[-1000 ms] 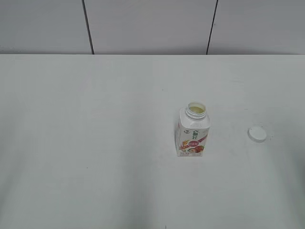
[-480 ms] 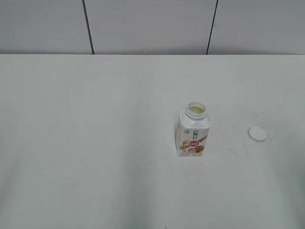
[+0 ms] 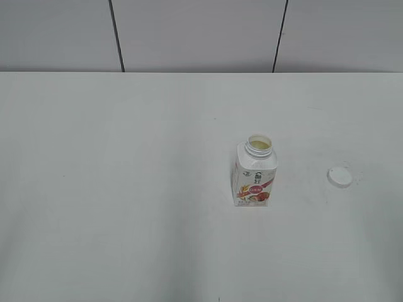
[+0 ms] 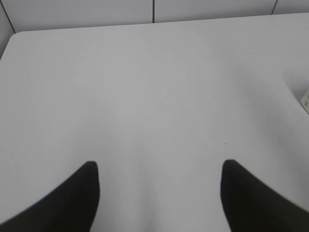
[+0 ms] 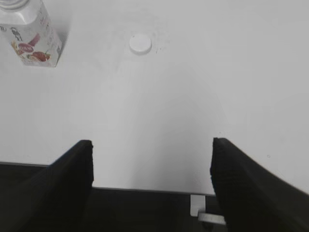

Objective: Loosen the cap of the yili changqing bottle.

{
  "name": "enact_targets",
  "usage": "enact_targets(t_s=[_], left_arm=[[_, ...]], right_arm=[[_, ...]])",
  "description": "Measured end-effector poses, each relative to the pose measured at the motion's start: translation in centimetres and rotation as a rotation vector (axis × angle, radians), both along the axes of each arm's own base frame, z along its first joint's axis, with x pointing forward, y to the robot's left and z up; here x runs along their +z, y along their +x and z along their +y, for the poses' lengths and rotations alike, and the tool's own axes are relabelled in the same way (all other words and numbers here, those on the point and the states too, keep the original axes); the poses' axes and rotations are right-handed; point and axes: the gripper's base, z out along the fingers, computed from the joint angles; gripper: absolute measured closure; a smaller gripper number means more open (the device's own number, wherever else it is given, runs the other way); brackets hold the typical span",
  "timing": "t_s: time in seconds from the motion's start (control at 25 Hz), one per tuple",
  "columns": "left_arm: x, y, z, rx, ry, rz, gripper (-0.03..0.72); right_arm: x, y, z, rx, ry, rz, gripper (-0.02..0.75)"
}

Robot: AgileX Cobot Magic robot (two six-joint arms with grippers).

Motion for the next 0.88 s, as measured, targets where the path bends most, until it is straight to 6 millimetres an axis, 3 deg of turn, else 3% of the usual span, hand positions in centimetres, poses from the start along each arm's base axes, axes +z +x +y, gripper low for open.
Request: enact_targets(t_s=[0.32, 0.88], left_arm=[[0.0, 0.0, 0.0, 0.000, 0.000, 0.000, 0.205], [0.0, 0.0, 0.0, -0.003, -0.005, 0.000, 0.220]], right_arm=[[0.1, -2.8, 0.2, 0.000, -0.015, -0.181, 0.144], [0.0, -3.0, 0.0, -0.012, 0.027, -0.183, 0.144]])
